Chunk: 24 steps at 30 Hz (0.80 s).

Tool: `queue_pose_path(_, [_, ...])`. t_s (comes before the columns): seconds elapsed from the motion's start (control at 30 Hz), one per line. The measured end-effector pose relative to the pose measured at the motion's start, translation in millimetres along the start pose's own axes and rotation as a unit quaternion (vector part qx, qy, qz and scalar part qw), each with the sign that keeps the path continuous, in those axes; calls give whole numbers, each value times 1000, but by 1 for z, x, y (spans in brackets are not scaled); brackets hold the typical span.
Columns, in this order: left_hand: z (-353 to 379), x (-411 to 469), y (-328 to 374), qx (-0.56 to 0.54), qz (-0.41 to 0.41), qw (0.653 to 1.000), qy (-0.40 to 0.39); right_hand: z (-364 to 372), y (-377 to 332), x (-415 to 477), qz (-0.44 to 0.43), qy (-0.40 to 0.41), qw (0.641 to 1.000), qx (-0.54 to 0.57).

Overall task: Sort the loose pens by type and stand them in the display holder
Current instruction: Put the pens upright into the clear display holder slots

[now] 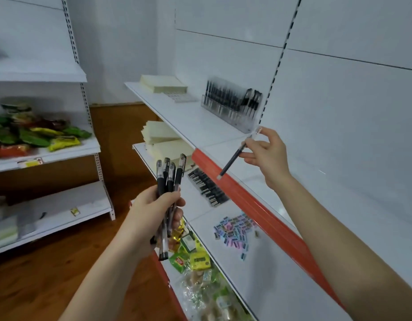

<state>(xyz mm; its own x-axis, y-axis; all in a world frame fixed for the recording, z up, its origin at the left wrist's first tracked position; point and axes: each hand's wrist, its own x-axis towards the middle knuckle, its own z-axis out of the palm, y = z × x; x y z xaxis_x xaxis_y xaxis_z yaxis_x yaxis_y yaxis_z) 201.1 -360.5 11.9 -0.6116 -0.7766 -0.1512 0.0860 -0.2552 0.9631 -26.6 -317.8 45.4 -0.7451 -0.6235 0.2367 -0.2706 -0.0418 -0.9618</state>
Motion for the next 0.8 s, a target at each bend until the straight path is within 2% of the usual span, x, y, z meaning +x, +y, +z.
queue_pose_path(0.23, [-27, 127, 30, -3, 30, 1000, 3, 51, 18, 131, -57, 33, 997, -33])
queue_pose_path(0.43, [-22, 238, 64, 1, 36, 999, -33, 52, 27, 233, -68, 111, 987, -95])
queue_pose_path(0.67, [-15, 338, 78, -52, 14, 995, -82, 50, 39, 299, -64, 181, 972, -135])
queue_pose_path(0.8, [-15, 398, 83, -48, 0, 989, -137, 63, 47, 327, -83, 219, 959, -156])
